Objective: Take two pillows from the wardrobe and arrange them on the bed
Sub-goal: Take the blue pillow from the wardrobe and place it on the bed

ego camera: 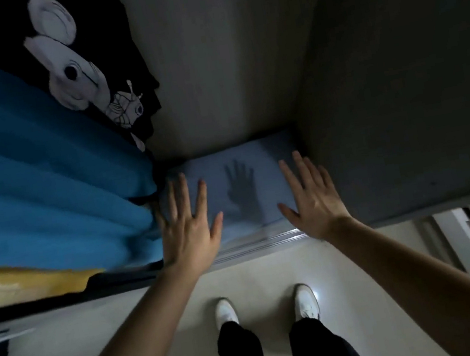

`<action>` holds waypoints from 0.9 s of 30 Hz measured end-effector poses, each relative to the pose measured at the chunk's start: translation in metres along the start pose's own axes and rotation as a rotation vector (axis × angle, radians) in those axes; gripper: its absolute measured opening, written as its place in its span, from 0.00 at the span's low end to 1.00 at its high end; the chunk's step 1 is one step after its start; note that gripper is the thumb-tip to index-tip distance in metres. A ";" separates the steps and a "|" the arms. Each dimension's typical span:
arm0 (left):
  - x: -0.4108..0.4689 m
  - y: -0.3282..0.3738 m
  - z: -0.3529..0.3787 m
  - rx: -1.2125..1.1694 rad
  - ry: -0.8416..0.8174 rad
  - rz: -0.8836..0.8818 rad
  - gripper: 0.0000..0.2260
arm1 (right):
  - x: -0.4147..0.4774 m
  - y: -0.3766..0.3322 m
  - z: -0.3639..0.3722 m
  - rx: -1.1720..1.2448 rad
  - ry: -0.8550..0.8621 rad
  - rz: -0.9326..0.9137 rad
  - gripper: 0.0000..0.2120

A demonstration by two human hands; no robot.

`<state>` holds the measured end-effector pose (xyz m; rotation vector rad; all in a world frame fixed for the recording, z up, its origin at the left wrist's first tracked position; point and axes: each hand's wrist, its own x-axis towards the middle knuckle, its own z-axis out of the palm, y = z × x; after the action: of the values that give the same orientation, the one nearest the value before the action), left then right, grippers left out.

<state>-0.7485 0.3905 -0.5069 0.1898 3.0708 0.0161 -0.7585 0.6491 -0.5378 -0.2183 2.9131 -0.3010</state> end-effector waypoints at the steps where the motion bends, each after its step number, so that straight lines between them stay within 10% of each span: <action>1: 0.009 -0.005 0.017 -0.012 -0.018 0.014 0.32 | 0.008 -0.002 0.015 0.014 -0.012 0.018 0.41; 11: 0.055 -0.039 0.258 -0.025 -0.206 0.107 0.34 | 0.067 0.000 0.235 0.121 -0.175 0.182 0.44; 20: 0.025 -0.032 0.482 -0.061 -0.446 -0.043 0.38 | 0.105 0.021 0.434 0.899 -0.351 0.988 0.46; 27: 0.059 -0.033 0.552 -0.030 -0.284 0.043 0.49 | 0.147 0.039 0.495 1.297 -0.168 1.119 0.40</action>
<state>-0.7752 0.3686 -1.0624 0.2349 2.7816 0.0338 -0.7988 0.5705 -1.0477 1.3434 1.6878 -1.5783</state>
